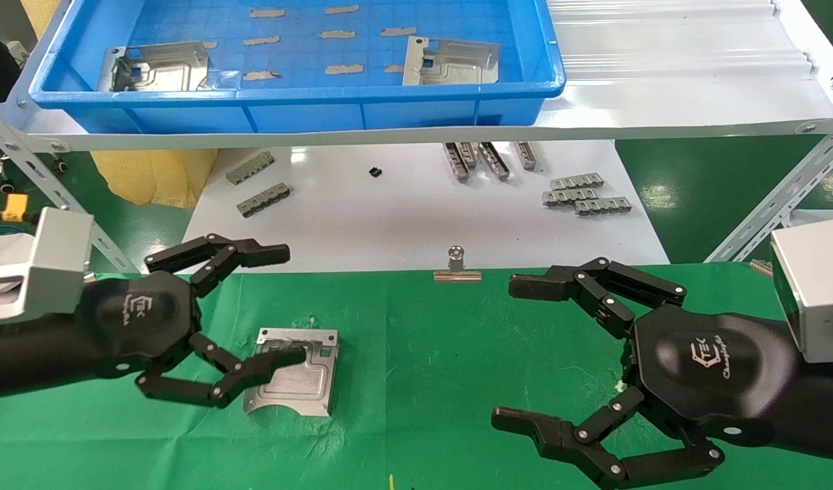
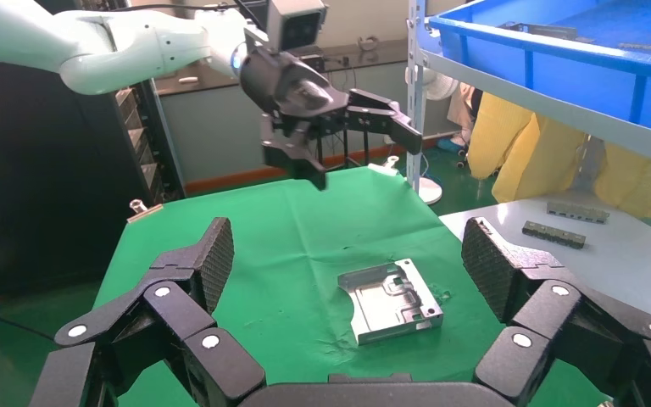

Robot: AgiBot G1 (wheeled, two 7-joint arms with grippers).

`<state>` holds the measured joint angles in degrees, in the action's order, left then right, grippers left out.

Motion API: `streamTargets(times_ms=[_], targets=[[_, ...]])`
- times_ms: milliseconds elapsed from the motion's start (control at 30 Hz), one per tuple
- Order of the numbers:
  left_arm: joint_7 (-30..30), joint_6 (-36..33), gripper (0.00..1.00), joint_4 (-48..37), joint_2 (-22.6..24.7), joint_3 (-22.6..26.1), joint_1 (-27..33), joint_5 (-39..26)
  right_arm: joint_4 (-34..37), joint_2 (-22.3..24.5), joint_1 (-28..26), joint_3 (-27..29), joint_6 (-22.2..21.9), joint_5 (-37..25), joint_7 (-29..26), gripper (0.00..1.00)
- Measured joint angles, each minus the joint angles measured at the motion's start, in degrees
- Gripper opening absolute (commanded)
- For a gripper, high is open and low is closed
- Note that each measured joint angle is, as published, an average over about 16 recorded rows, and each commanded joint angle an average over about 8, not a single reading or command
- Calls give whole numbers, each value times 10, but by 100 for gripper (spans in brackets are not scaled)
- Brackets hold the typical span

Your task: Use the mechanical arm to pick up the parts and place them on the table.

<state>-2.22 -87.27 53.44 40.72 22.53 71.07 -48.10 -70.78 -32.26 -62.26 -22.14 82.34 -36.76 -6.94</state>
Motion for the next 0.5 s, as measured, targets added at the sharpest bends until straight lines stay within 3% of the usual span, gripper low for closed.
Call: streamTargets(times_ms=[500], targets=[[111, 13, 100, 175, -49, -57, -83, 54, 0, 0, 0, 0, 0, 0, 0, 100]])
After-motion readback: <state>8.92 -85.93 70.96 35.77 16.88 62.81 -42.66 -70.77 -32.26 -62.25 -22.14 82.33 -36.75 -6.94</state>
